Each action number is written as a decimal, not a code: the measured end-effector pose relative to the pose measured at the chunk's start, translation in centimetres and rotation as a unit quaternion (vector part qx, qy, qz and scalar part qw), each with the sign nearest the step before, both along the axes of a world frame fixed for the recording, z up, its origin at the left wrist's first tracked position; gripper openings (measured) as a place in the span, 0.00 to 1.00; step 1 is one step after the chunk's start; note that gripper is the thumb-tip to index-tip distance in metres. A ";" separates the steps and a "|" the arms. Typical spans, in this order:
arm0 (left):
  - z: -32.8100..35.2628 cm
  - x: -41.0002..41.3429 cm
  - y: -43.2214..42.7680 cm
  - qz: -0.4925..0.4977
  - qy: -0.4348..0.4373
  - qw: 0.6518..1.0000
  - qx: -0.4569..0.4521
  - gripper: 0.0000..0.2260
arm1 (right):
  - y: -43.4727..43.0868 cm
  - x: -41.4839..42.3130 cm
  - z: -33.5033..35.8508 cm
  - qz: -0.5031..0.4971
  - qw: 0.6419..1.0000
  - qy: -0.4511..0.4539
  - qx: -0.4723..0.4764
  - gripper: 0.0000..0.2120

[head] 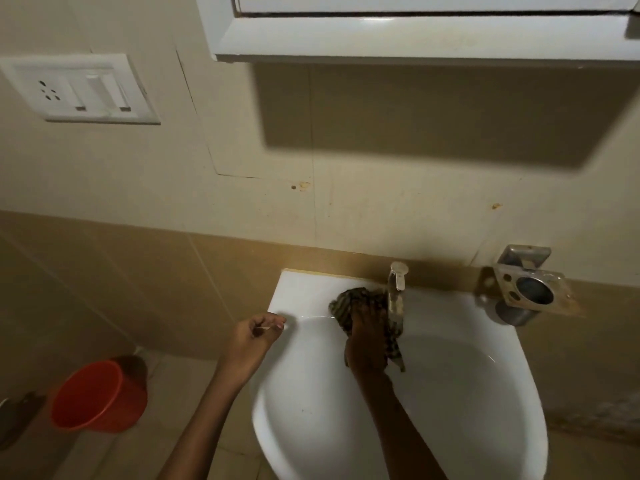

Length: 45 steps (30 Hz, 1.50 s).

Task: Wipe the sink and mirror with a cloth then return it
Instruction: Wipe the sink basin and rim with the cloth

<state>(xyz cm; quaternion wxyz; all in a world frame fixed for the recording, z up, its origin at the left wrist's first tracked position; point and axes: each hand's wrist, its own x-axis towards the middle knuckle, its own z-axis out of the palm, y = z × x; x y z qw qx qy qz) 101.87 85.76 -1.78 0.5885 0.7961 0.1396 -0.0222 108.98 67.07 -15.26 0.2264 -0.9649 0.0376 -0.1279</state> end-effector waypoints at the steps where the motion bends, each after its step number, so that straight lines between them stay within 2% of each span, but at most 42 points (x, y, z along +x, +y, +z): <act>1: -0.3 0.5 0.1 0.004 0.000 1.000 0.001 0.03 | 0.4 0.8 0.1 0.000 1.000 0.003 -0.007 0.25; 2: -0.5 1.0 0.2 0.012 0.003 1.000 -0.007 0.05 | 0.6 1.7 0.2 -0.002 1.000 0.010 0.001 0.24; 4: -0.6 2.0 0.6 0.030 -0.001 1.000 -0.007 0.00 | 1.2 2.9 0.9 -0.026 0.999 0.030 -0.003 0.22; 6: -0.6 2.9 1.4 0.034 -0.009 0.999 0.005 0.08 | 2.4 3.5 1.3 -0.036 0.998 0.058 -0.018 0.25; 11: -1.1 3.4 3.8 0.072 -0.019 0.997 -0.014 0.09 | 4.7 4.0 1.7 -0.051 0.996 0.078 0.000 0.26; 14: -1.6 3.1 4.1 0.089 -0.011 0.996 -0.026 0.10 | 7.1 3.7 1.7 0.053 0.998 0.033 -0.015 0.22; 16: -1.6 2.9 3.8 0.085 -0.006 0.996 -0.026 0.10 | 9.4 4.0 2.3 0.128 0.990 0.044 -0.034 0.22; 20: -0.5 2.7 4.1 0.084 -0.001 0.996 -0.024 0.07 | 12.0 5.0 3.2 0.132 0.983 0.125 -0.027 0.23; 24: -0.1 3.0 5.1 0.093 0.000 0.996 -0.014 0.06 | 13.4 0.3 2.7 0.183 0.977 0.101 -0.033 0.24; 28: -0.4 3.4 4.3 0.094 0.021 0.995 -0.022 0.04 | 14.9 -6.2 1.9 0.200 0.964 0.174 -0.015 0.22; 31: -0.8 3.2 3.5 0.073 0.035 0.997 -0.013 0.06 | 15.0 -10.2 2.4 0.263 0.944 0.198 -0.010 0.33; 32: -0.9 3.1 3.3 0.070 0.037 0.997 -0.014 0.07 | 14.7 -11.1 2.9 0.273 0.932 0.238 0.005 0.33; 34: -1.1 2.7 2.6 0.065 0.037 0.997 -0.016 0.07 | 13.6 -13.2 3.3 0.241 0.935 0.260 0.013 0.33; 35: -1.1 2.6 2.3 0.061 0.037 0.997 -0.017 0.07 | 12.9 -14.3 3.6 0.230 0.939 0.257 0.002 0.32; 37: -1.2 2.2 1.8 0.053 0.039 0.998 -0.021 0.05 | 11.8 -16.5 3.6 0.203 0.959 0.192 -0.051 0.28; 40: -1.6 1.6 0.9 0.044 0.058 0.997 0.000 0.04 | 9.6 -19.8 3.4 0.219 0.940 0.226 -0.133 0.25; 45: -2.8 1.1 -1.3 0.067 0.097 0.986 0.121 0.09 | 4.4 -23.8 2.3 0.230 0.943 0.110 -0.213 0.19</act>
